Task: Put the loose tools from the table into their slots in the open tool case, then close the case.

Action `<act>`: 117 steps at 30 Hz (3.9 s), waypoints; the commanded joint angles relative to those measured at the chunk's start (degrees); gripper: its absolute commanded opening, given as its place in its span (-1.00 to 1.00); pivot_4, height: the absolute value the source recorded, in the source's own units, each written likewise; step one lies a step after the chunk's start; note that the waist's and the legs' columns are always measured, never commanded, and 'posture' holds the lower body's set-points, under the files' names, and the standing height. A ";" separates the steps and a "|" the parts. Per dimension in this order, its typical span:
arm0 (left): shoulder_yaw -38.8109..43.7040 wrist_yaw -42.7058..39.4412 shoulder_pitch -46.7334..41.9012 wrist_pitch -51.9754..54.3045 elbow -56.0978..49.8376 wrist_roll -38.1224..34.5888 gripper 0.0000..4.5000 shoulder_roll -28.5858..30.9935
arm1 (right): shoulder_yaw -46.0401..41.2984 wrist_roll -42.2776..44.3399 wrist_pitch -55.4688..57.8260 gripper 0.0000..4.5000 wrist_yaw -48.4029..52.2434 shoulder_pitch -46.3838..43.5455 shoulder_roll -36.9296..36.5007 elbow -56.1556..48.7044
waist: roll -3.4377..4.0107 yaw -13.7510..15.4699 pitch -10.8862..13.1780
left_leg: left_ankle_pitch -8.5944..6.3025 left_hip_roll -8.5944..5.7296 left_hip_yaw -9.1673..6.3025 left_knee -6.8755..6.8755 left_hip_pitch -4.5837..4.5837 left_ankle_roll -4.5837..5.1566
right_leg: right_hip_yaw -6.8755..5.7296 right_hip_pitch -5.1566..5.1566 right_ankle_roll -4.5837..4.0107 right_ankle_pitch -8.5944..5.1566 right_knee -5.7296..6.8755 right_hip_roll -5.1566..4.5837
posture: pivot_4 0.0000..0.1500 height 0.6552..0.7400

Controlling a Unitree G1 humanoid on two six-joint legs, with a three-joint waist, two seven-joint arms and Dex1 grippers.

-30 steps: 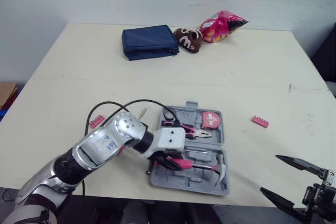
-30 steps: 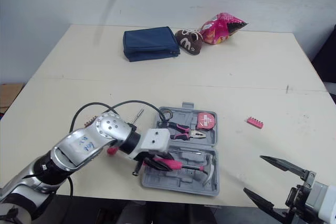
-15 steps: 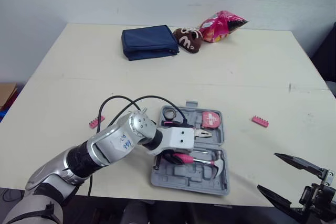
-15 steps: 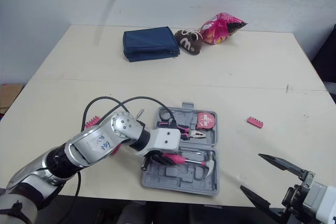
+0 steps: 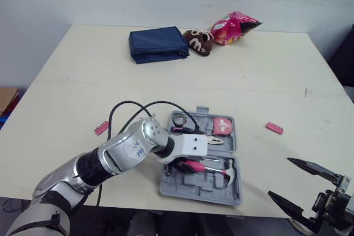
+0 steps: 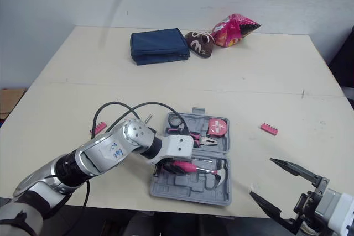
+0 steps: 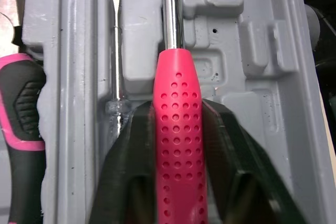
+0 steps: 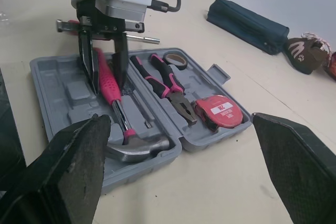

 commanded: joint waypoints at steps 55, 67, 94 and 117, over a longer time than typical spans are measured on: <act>15.20 -1.75 21.89 -43.76 16.30 4.20 -0.97 -8.60 | 0.16 -0.84 0.25 1.00 -2.87 -0.58 0.82 -1.21 | 0.12 -0.12 -0.04 | -0.21 0.05 0.03 0.03 0.05 0.22 | 0.02 0.05 0.02 0.01 0.00 -0.01 | 1.00 1.00; 14.59 -5.45 22.16 -42.05 15.52 1.60 -0.97 -9.65 | 1.03 -1.49 0.26 1.00 -2.70 -1.62 1.27 -0.93 | 0.12 -0.14 -0.03 | -0.20 0.04 0.04 0.04 0.02 0.20 | 0.01 0.02 0.02 0.01 0.00 0.01 | 1.00 1.00; 0.97 -3.00 22.48 -27.90 22.02 14.01 -0.97 -5.29 | 1.03 -2.77 -0.08 1.00 -3.92 -1.68 2.28 -1.13 | -0.16 -0.12 -1.66 | -0.66 -0.04 0.08 -1.23 1.73 0.46 | -0.12 2.27 -0.72 -0.36 -1.55 -0.42 | 1.00 1.00; 24.91 -11.58 26.08 -50.92 12.99 -10.02 -0.97 -6.37 | -2.82 -1.04 -1.32 1.00 -2.61 -0.56 2.05 1.87 | 0.48 0.21 -1.55 | -0.38 -0.06 0.08 -1.65 0.46 -0.08 | -0.39 0.56 -0.20 -0.26 -1.79 -0.40 | 1.00 1.00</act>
